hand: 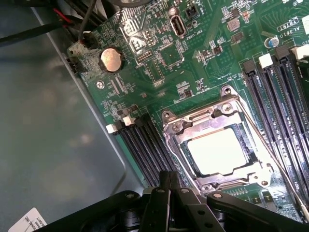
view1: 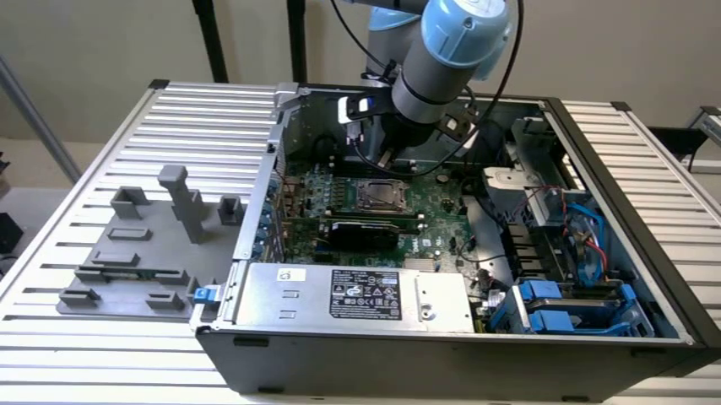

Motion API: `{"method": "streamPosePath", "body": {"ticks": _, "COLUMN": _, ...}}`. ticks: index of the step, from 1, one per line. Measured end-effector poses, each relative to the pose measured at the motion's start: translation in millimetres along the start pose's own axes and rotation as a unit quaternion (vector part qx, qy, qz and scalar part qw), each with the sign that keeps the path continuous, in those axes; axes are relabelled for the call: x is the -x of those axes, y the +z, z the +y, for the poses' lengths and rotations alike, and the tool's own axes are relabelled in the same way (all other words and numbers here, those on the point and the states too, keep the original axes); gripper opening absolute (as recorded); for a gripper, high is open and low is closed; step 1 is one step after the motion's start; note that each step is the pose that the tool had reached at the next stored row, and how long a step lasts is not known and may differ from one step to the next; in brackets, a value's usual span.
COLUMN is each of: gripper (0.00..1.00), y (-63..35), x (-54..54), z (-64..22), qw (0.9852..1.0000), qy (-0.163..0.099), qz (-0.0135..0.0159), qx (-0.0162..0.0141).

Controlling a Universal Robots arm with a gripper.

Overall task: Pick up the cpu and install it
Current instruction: 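Install the first cpu locking lever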

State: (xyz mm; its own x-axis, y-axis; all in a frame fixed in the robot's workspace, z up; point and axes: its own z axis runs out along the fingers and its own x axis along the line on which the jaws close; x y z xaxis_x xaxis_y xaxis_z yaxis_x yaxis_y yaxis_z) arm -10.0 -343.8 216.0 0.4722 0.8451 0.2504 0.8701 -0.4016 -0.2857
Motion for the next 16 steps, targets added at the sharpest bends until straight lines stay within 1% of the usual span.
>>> {"method": "streamPosePath", "body": {"ticks": 2, "gripper": 0.11, "y": -4.8, "x": 4.4, "z": 1.6, "qw": 1.0000, "qy": 0.000, "qz": 0.0000, "qx": 0.0000}}
{"method": "streamPosePath", "body": {"ticks": 7, "gripper": 0.11, "y": -25.8, "x": 16.1, "z": 4.5, "qw": 1.0000, "qy": 0.000, "qz": -0.0001, "qx": 0.0000}}
{"method": "streamPosePath", "body": {"ticks": 9, "gripper": 0.11, "y": -32.2, "x": 21.1, "z": 6.0, "qw": 1.0000, "qy": 0.000, "qz": 0.0000, "qx": -0.0001}}
{"method": "streamPosePath", "body": {"ticks": 12, "gripper": 0.11, "y": -35.4, "x": 28.1, "z": 5.4, "qw": 1.0000, "qy": 0.000, "qz": 0.0000, "qx": -0.0001}}
{"method": "streamPosePath", "body": {"ticks": 16, "gripper": 0.11, "y": -36.4, "x": 36.5, "z": 0.7, "qw": 1.0000, "qy": 0.000, "qz": -0.0003, "qx": 0.0001}}
